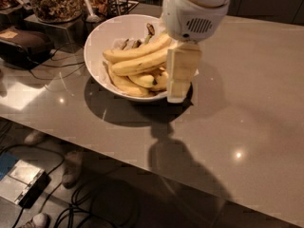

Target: Pick banana from white bowl

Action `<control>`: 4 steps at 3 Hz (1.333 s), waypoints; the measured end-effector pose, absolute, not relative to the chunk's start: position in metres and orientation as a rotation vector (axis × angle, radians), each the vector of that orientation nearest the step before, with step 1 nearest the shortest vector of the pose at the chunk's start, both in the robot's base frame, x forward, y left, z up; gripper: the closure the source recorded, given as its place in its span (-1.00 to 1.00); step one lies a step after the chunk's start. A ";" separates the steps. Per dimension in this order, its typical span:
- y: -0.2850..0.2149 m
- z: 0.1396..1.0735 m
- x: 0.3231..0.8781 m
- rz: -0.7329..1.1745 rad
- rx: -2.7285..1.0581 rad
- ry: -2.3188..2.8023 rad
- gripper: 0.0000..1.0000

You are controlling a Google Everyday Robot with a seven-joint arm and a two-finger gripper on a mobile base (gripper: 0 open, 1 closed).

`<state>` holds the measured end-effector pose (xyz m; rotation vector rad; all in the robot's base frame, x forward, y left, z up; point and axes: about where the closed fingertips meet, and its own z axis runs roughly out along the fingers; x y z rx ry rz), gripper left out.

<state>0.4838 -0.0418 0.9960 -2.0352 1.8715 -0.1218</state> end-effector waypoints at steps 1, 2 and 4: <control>-0.036 0.994 0.498 -0.158 -2.046 1.872 -0.53; -0.034 0.998 0.511 -0.191 -2.038 1.893 -0.32; -0.031 0.996 0.535 -0.202 -2.022 1.930 -0.24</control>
Offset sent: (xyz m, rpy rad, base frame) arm 0.0442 0.0065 0.0010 -0.0814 -0.0060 -0.0464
